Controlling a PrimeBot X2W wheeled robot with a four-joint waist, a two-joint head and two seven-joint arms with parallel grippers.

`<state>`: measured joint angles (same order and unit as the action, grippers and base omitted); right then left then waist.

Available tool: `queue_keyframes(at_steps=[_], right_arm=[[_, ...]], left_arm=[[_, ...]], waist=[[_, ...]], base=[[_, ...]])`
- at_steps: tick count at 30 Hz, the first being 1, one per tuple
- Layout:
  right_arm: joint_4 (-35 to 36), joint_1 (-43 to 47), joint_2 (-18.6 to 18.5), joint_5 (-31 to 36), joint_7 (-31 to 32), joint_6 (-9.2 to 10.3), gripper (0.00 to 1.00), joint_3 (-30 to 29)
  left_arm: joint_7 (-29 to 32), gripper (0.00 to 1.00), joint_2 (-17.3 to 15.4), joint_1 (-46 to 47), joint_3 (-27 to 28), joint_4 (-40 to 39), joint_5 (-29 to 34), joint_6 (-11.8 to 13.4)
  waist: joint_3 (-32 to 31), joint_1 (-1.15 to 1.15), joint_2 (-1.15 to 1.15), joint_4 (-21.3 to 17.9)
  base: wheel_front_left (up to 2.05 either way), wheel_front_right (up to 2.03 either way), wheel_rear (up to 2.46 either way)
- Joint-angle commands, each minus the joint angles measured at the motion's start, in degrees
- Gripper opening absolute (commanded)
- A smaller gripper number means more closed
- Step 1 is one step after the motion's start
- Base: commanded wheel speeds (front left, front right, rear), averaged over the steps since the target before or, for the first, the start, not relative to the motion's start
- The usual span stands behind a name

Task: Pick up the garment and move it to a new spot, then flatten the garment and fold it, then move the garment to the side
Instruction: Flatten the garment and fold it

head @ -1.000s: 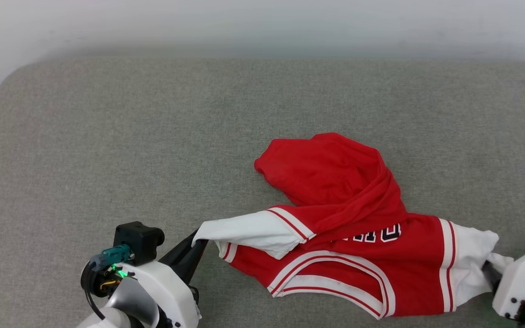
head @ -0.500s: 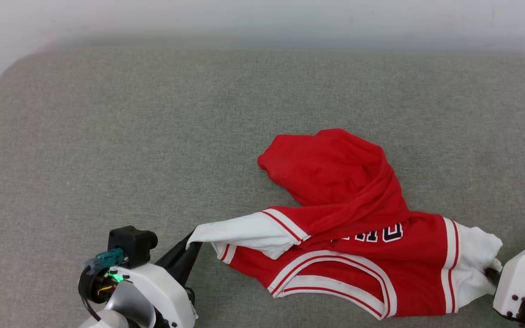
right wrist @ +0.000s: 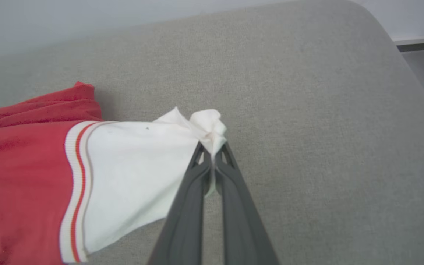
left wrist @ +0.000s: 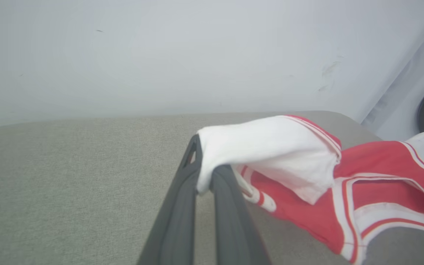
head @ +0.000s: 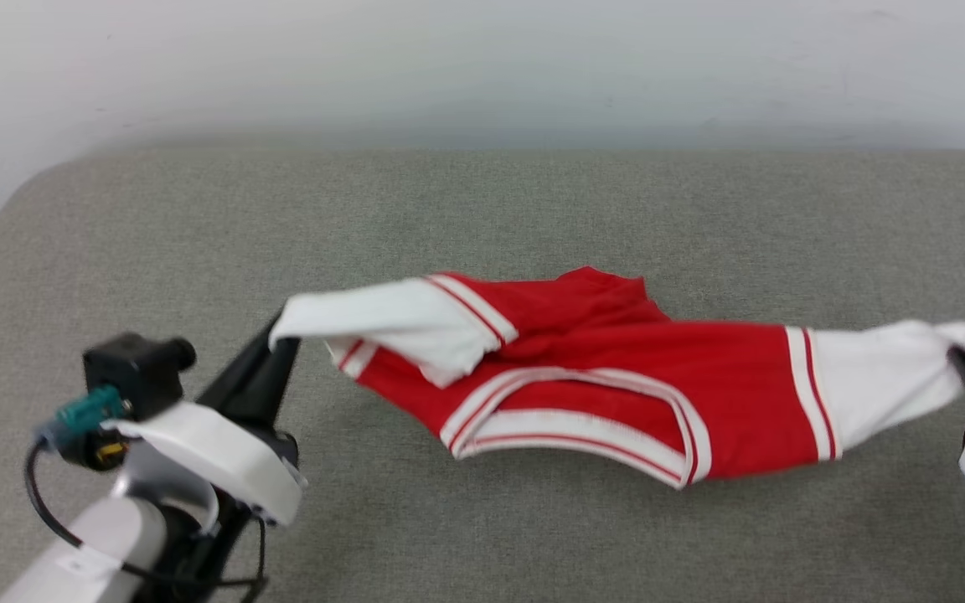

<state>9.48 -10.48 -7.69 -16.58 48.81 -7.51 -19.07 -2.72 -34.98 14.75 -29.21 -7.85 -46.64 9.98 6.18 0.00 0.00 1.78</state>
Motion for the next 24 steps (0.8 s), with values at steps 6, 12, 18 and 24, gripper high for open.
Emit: queue_keyframes(at_steps=[6, 12, 18, 24], right_arm=[[1.9, -9.8, -1.8, 2.1, -3.0, 0.04, 0.0, 2.8], [-3.1, -22.2, -2.0, 5.0, -8.3, 0.05, 0.0, 4.2], [-10.3, -36.9, -2.5, 8.8, -15.3, 0.05, 0.0, 4.4], [-18.3, -50.8, -3.3, 12.8, -21.9, 0.06, 0.0, 5.5]], left_arm=[[1.3, 0.0, -2.1, 9.5, 3.4, 2.0, 0.8, -0.7], [0.8, 0.0, -1.5, 20.6, 5.5, 8.1, 1.7, -2.2], [0.5, 0.0, 0.8, 33.7, 5.0, 18.2, 3.6, -5.1], [-0.5, 0.0, 3.3, 46.4, 4.7, 28.9, 5.1, -8.1]], waist=[[0.8, 0.0, 0.0, -1.1], [3.7, 0.0, 0.0, -1.7], [8.5, 0.0, 0.0, -1.7], [13.5, 0.0, 0.0, -1.7]], base=[[0.0, 0.0, 0.0], [0.0, 0.0, 0.0], [0.0, 0.0, 0.0], [0.0, 0.0, 0.0]])
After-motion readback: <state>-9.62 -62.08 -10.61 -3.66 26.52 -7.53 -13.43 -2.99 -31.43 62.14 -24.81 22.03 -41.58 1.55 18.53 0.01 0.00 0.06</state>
